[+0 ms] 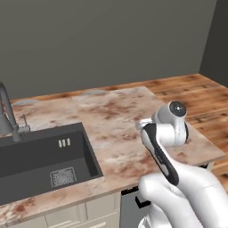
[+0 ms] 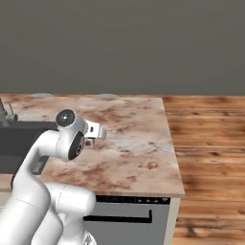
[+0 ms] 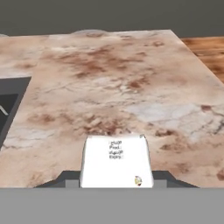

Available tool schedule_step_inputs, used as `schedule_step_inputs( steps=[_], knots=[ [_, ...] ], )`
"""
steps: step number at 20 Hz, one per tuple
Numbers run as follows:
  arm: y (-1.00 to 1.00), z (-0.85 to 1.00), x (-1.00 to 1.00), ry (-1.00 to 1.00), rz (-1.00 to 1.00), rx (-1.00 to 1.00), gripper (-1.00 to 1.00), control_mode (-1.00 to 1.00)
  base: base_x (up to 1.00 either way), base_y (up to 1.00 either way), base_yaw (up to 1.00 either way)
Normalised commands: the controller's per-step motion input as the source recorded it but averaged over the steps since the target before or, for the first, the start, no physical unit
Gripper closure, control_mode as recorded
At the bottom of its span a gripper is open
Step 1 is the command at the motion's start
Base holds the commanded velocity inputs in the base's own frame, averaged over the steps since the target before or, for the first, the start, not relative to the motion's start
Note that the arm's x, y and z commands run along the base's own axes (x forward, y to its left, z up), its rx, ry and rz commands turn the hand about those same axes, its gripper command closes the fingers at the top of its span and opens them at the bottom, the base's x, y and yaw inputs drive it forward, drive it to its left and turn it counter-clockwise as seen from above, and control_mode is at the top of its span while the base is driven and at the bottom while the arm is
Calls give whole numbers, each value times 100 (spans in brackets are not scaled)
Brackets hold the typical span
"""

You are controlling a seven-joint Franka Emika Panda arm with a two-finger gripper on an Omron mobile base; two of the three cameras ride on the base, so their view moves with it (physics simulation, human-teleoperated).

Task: Move the drinks to the dining counter.

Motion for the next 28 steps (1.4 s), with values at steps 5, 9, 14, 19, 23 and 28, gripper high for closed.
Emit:
schedule_step_inputs(
  steps=[5, 9, 14, 19, 23, 28],
  knots=[
    [1, -7, 15, 0, 0, 0, 100, -100, 0, 0, 0],
    [8, -24, 18, 0, 0, 0, 100, -100, 0, 0, 0],
    [3, -29, 21, 0, 0, 0, 100, -100, 0, 0, 0],
    [0, -24, 18, 0, 0, 0, 100, -100, 0, 0, 0],
    [0, -22, 16, 0, 0, 0, 100, -100, 0, 0, 0],
    [0, -26, 12, 0, 0, 0, 100, -100, 0, 0, 0]
  ],
)
